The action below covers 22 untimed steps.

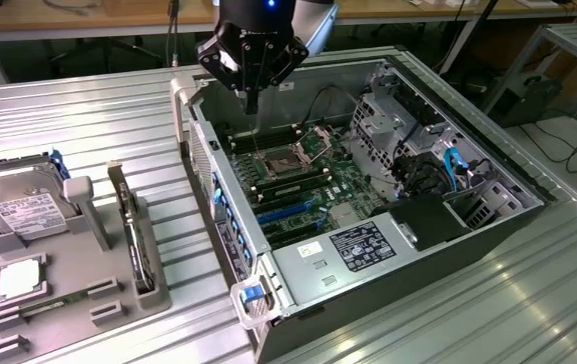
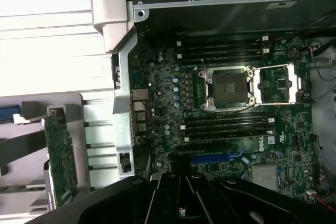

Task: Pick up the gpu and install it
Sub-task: 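Reach for the gpu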

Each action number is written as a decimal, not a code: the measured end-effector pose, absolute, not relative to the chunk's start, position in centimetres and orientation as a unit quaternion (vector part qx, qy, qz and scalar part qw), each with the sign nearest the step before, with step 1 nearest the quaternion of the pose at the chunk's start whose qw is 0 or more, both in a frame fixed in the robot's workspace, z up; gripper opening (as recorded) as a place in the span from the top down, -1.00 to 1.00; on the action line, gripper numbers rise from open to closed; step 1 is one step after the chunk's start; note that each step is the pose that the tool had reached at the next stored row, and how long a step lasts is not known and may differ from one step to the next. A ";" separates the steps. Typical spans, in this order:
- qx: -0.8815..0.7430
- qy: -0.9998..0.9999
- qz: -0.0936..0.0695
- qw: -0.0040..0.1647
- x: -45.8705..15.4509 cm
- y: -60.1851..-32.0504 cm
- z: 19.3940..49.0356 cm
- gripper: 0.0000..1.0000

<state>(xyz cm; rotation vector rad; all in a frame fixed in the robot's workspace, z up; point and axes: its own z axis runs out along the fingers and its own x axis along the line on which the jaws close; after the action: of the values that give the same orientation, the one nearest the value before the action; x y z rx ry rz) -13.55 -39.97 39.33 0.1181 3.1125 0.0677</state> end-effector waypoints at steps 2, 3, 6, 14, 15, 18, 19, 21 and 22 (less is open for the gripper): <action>0.038 0.999 0.022 0.013 -13.7 -40.0 39.3 0.79; 0.038 0.999 0.022 0.013 -13.9 -40.0 39.3 0.79; 0.038 0.999 0.022 0.013 -14.2 -40.1 39.3 0.79; 0.038 0.999 0.022 0.013 -14.6 -40.2 39.3 0.79; 0.038 0.999 0.022 0.013 -14.7 -40.2 39.3 0.79; 0.038 0.999 0.022 0.013 -14.8 -40.2 39.3 0.79; 0.038 0.999 0.022 0.013 -14.9 -40.2 39.3 0.79; 0.038 0.999 0.022 0.013 -15.0 -40.2 39.3 0.79; 0.038 0.999 0.022 0.013 -15.0 -40.2 39.3 0.79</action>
<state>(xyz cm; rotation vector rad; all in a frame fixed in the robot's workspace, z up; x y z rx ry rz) -15.01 -40.24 39.33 0.1180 3.1134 0.0676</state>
